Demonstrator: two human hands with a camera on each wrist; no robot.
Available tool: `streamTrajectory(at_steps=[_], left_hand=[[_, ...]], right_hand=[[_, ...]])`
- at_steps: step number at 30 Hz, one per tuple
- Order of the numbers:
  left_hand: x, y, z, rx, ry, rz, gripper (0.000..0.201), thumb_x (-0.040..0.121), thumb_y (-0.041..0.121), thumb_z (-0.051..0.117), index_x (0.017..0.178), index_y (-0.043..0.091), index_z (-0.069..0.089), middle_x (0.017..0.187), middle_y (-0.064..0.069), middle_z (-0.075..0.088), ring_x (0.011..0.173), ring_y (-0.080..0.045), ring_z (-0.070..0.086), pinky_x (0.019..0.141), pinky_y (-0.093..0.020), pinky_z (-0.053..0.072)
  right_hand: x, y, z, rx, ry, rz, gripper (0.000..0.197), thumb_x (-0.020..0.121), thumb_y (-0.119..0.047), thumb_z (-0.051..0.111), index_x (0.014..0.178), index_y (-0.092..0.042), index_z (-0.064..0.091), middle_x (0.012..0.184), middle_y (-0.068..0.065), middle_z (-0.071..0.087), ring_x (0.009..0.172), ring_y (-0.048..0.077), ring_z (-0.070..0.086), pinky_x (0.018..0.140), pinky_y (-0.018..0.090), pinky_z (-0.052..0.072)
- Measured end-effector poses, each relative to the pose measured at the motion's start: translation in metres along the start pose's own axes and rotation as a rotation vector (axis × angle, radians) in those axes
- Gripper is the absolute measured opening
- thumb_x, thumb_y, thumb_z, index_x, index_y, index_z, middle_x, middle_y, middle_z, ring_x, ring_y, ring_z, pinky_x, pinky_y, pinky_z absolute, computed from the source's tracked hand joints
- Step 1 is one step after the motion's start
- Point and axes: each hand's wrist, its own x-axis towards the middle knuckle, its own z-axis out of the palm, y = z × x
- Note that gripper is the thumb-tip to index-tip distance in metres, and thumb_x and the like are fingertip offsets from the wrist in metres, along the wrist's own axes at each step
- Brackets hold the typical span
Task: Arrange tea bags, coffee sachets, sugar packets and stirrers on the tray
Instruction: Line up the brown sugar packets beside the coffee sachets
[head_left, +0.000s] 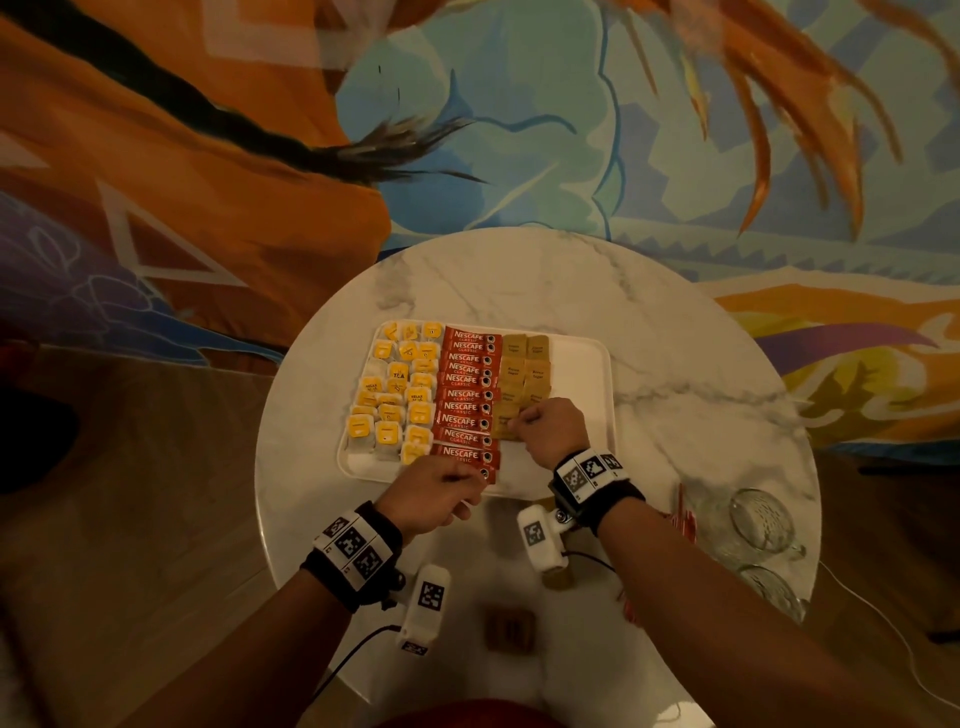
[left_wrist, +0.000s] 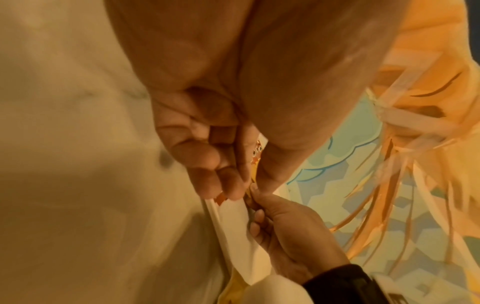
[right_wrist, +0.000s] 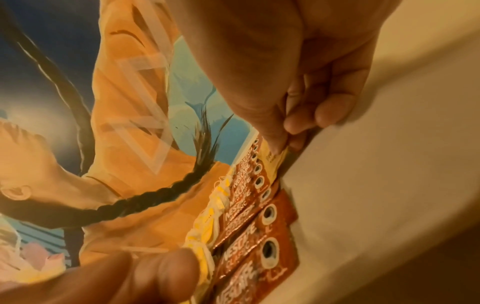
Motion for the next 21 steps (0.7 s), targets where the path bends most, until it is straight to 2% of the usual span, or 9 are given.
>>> streamTrajectory(at_steps=[4, 6, 8, 10, 13, 16, 18, 21], left_hand=[[-0.002, -0.001, 0.000, 0.023, 0.014, 0.010, 0.012, 0.095, 0.022, 0.064, 0.100, 0.016, 0.072, 0.093, -0.006, 0.073, 0.072, -0.014, 0.065, 0.060, -0.022, 0.047], [-0.003, -0.002, 0.000, 0.064, 0.017, 0.032, 0.010, 0.095, 0.021, 0.064, 0.098, 0.016, 0.073, 0.094, -0.006, 0.073, 0.072, -0.014, 0.066, 0.060, -0.021, 0.048], [-0.003, -0.003, 0.001, 0.137, 0.007, 0.071, 0.009, 0.094, 0.021, 0.065, 0.094, 0.018, 0.073, 0.095, -0.006, 0.073, 0.073, -0.013, 0.067, 0.059, -0.018, 0.048], [-0.004, -0.004, 0.002, 0.230, -0.014, 0.118, 0.007, 0.093, 0.022, 0.067, 0.091, 0.020, 0.073, 0.092, -0.002, 0.073, 0.073, -0.011, 0.068, 0.058, -0.016, 0.047], [-0.004, -0.007, 0.007, 0.367, -0.051, 0.196, 0.011, 0.091, 0.027, 0.071, 0.095, 0.017, 0.075, 0.090, 0.003, 0.073, 0.073, -0.010, 0.069, 0.063, -0.017, 0.050], [-0.005, -0.012, 0.013, 0.518, -0.115, 0.257, 0.018, 0.087, 0.034, 0.076, 0.098, 0.019, 0.074, 0.094, 0.007, 0.072, 0.081, -0.004, 0.067, 0.073, -0.023, 0.054], [-0.007, -0.014, 0.018, 0.607, -0.159, 0.254, 0.026, 0.085, 0.039, 0.077, 0.102, 0.020, 0.073, 0.096, 0.007, 0.072, 0.085, -0.005, 0.067, 0.080, -0.028, 0.057], [-0.012, -0.015, 0.029, 0.681, -0.266, 0.222, 0.033, 0.082, 0.041, 0.079, 0.107, 0.020, 0.071, 0.090, 0.009, 0.070, 0.083, -0.009, 0.067, 0.081, -0.031, 0.058]], right_hand=[[0.001, -0.001, 0.000, -0.046, 0.044, 0.003, 0.016, 0.084, -0.031, 0.079, 0.089, -0.017, 0.072, 0.099, -0.002, 0.069, 0.085, 0.013, 0.059, 0.075, 0.027, 0.047], [0.000, -0.001, -0.004, -0.034, 0.048, 0.002, 0.020, 0.083, -0.033, 0.079, 0.084, -0.020, 0.064, 0.097, -0.003, 0.065, 0.088, 0.015, 0.060, 0.074, 0.028, 0.045], [-0.003, -0.001, -0.011, -0.024, 0.017, -0.013, 0.021, 0.083, -0.035, 0.079, 0.082, -0.022, 0.062, 0.096, -0.004, 0.065, 0.090, 0.017, 0.062, 0.074, 0.028, 0.044], [-0.010, -0.001, -0.021, -0.037, -0.037, -0.057, 0.017, 0.084, -0.036, 0.077, 0.083, -0.024, 0.065, 0.096, -0.006, 0.065, 0.090, 0.016, 0.062, 0.074, 0.028, 0.045], [-0.034, 0.003, -0.040, -0.098, -0.118, -0.167, 0.011, 0.088, -0.034, 0.073, 0.089, -0.024, 0.070, 0.092, -0.009, 0.064, 0.086, 0.013, 0.062, 0.074, 0.027, 0.047], [-0.060, 0.013, -0.056, -0.255, -0.277, -0.236, 0.021, 0.088, -0.035, 0.073, 0.106, -0.023, 0.072, 0.097, -0.007, 0.066, 0.087, 0.010, 0.062, 0.078, 0.026, 0.051], [-0.074, 0.021, -0.063, -0.384, -0.358, -0.277, 0.027, 0.088, -0.034, 0.072, 0.113, -0.025, 0.070, 0.102, -0.007, 0.067, 0.090, 0.010, 0.061, 0.081, 0.026, 0.051], [-0.091, 0.031, -0.064, -0.539, -0.429, -0.359, 0.031, 0.086, -0.039, 0.071, 0.114, -0.026, 0.069, 0.106, -0.006, 0.064, 0.096, 0.014, 0.060, 0.078, 0.025, 0.046]])
